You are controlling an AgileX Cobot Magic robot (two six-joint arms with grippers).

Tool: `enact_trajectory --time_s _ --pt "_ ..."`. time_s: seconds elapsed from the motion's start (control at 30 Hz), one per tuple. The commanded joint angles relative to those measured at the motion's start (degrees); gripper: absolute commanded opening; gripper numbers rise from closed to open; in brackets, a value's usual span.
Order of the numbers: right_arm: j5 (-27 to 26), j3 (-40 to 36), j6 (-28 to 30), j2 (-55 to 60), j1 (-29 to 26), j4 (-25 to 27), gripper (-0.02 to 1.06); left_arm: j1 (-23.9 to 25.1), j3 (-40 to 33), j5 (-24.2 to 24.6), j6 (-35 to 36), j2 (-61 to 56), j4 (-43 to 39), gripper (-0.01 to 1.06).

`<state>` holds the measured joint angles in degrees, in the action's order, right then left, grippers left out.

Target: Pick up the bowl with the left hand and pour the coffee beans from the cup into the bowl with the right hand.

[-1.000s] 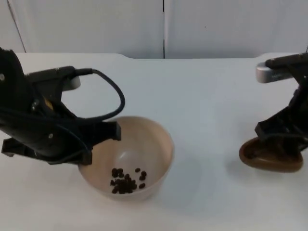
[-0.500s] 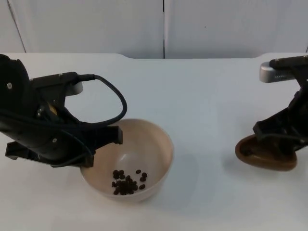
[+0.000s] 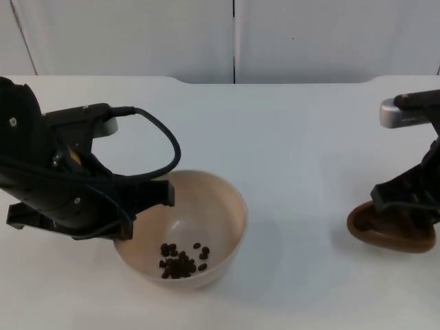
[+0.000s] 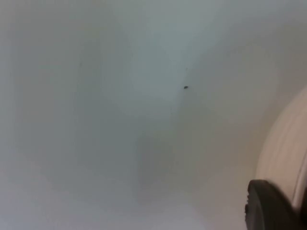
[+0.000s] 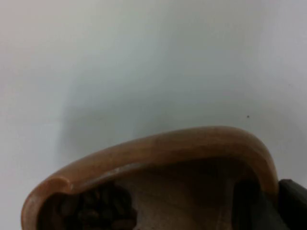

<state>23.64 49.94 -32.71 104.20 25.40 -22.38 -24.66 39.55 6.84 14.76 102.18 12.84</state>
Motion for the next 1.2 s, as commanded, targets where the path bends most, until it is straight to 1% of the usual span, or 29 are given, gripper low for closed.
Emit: enact_trajectory --time_s 0.0,0.03,0.13,0.17,0.43,0.57,0.87,0.9,0.93,0.97,1.03,1.07,1.1,1.17 --pt "-2.6 -1.7 -3.7 -0.5 -0.3 -3.3 0.0 0.1 0.1 0.5 0.3 0.1 -0.2 0.0" --pt "-2.6 -1.7 -3.7 -0.5 -0.3 -3.3 0.0 0.1 0.1 0.5 0.3 0.1 -0.2 0.0" --pt "-3.6 -2.6 -6.9 -0.5 -0.3 -6.0 0.0 0.1 0.1 0.4 0.3 0.1 -0.9 0.0" --pt "-3.6 -2.6 -6.9 -0.5 -0.3 -6.1 0.0 0.1 0.1 0.4 0.3 0.1 -1.3 0.0" --pt "-3.6 -2.6 -7.0 2.1 -0.3 -6.0 0.0 0.1 0.1 0.8 0.3 0.1 -1.4 0.0" --pt "-5.6 -2.6 -7.7 4.3 -0.3 -5.8 0.0 0.1 0.1 1.7 0.3 0.1 -1.4 0.0" --pt "-6.3 -2.6 -7.8 6.8 -0.3 -5.5 0.0 0.1 0.1 1.7 0.3 0.1 -1.5 0.01" --pt "-6.3 -2.6 -8.0 6.8 -0.3 -5.5 0.0 0.1 0.1 1.7 0.3 0.1 -1.5 0.04" --pt "-6.3 -2.6 -8.0 6.8 -0.3 -5.5 0.0 0.1 0.1 1.7 0.3 0.1 -1.5 0.04" --pt "-6.5 -2.6 -8.2 6.8 -0.3 -5.5 0.0 0.1 0.1 1.7 0.3 0.1 -1.5 0.09" --pt "-6.5 -2.6 -8.2 6.8 -0.3 -5.5 0.0 0.1 0.1 1.7 0.3 0.1 -1.5 0.21" --pt "-6.5 -2.6 -8.2 6.8 -0.3 -5.5 0.0 0.1 0.1 1.7 0.3 0.1 -1.5 0.33" --pt "-6.5 -2.6 -8.2 6.8 -0.3 -5.5 0.0 0.1 0.1 1.7 0.3 0.1 -1.5 0.33" --pt "-6.5 -2.6 -8.2 6.8 -0.3 -5.5 0.0 0.1 0.1 1.7 0.3 0.1 -1.5 0.48"
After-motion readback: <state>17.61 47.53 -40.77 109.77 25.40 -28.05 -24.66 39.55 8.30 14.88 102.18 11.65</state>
